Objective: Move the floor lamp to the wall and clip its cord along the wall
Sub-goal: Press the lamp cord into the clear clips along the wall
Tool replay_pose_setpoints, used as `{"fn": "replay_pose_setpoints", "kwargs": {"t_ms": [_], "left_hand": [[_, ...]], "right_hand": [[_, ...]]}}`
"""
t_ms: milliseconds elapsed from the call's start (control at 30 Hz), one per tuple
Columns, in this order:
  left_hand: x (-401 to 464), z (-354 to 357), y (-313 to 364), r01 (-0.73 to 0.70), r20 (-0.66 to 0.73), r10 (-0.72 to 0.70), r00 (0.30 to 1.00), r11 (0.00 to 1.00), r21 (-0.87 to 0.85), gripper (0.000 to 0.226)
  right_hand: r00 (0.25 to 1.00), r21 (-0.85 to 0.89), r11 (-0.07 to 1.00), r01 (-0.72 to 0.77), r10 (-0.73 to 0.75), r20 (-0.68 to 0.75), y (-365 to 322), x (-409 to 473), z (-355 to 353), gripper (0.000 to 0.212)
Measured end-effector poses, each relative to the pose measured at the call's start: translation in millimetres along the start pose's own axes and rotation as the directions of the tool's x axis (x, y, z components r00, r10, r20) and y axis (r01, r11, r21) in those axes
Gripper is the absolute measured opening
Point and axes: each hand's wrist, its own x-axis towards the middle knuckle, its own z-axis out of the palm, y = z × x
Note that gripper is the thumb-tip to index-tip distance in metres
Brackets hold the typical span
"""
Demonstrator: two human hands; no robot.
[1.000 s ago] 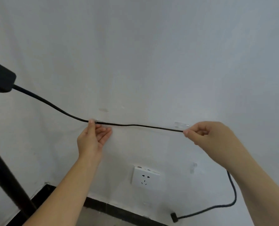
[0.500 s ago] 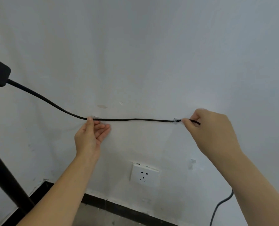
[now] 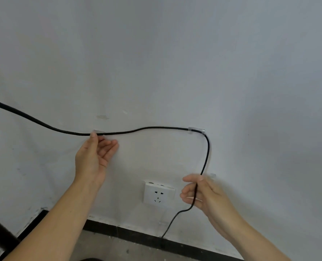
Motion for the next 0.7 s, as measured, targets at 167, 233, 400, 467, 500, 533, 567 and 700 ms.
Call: {"fn": "replay_pose_setpoints", "kwargs": {"t_ms": [167, 233, 400, 467, 500, 533, 567, 700], "left_hand": [[-2, 3, -1, -0.043, 0.025, 0.041, 0.999, 0.995, 0.089, 0.026], [-3, 4, -3, -0.049, 0.024, 0.047, 0.999, 0.992, 0.112, 0.026], [-2, 5, -5, -0.046, 0.025, 0.043, 0.999, 0.990, 0.133, 0.030], [-3, 5, -5, -0.038, 0.040, 0.033, 0.999, 0.991, 0.131, 0.031], [-3, 4, -5, -0.033, 0.050, 0.027, 0.998, 0.991, 0.129, 0.032], [-3, 4, -5, -0.028, 0.060, 0.020, 0.998, 0.991, 0.128, 0.033], [-3, 5, -4, -0.025, 0.069, 0.016, 0.997, 0.992, 0.127, 0.034], [-3, 8, 0, -0.007, 0.069, -0.002, 0.998, 0.991, 0.131, 0.034]], "right_hand": [[0.995, -0.072, 0.996, -0.050, 0.043, -0.091, 16, 3, -20, 0.038], [0.987, -0.132, 0.990, -0.050, 0.028, -0.159, 14, 6, -30, 0.038], [0.978, -0.173, 0.983, -0.053, 0.017, -0.207, 11, 13, -40, 0.039], [0.979, -0.250, 0.968, -0.025, -0.028, -0.203, 13, 15, -44, 0.039], [0.980, -0.290, 0.957, -0.014, -0.045, -0.196, 14, 16, -47, 0.040], [0.981, -0.322, 0.947, -0.011, -0.052, -0.186, 15, 15, -50, 0.040], [0.983, -0.351, 0.936, -0.014, -0.052, -0.176, 16, 15, -54, 0.039], [0.982, -0.420, 0.907, -0.020, -0.062, -0.181, 19, 13, -63, 0.034]]}}
